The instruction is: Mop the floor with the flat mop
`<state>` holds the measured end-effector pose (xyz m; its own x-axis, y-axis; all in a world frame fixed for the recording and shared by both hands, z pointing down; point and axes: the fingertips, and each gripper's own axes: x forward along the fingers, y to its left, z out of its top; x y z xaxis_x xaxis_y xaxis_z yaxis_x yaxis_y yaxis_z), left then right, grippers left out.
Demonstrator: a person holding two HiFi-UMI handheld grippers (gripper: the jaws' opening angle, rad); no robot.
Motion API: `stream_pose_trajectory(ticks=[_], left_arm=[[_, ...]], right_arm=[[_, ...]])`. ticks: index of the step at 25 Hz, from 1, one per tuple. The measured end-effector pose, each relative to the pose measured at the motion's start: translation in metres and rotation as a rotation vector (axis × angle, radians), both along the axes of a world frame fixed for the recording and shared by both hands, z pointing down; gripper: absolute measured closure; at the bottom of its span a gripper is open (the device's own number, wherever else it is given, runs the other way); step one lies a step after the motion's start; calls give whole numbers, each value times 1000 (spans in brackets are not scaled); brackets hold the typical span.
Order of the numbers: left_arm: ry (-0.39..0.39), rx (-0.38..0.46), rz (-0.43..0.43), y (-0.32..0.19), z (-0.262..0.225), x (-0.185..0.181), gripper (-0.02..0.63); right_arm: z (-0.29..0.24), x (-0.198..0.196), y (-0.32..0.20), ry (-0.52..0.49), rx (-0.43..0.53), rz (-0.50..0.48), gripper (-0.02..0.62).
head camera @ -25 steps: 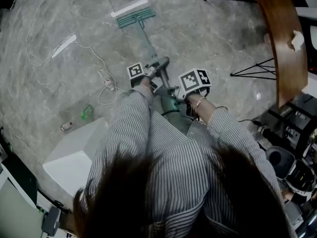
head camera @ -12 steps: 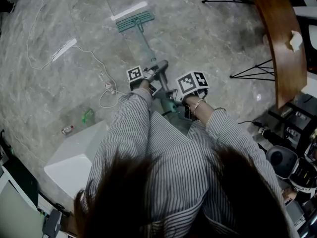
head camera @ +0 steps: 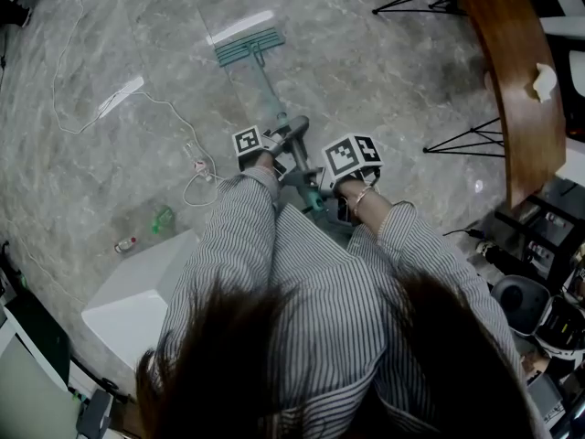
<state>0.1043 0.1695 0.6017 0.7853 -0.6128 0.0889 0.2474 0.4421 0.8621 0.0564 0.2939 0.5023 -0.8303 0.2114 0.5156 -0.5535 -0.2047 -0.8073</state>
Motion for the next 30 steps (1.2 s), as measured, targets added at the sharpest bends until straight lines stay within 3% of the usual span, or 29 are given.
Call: stream_pose_trajectory(ticks=[9,19,30], left_arm=[[3,13,-38,-32,-1,2,503],[26,29,-60,-87,1,-22,503],[15,14,-17,-201,-2,-75,505]], right_arm=[[-2,6,-31,-15,-5,-12,420],[5,-19,-83,-2,7,-46,420],[-1,-77,-201,-2,-3,-24,422]])
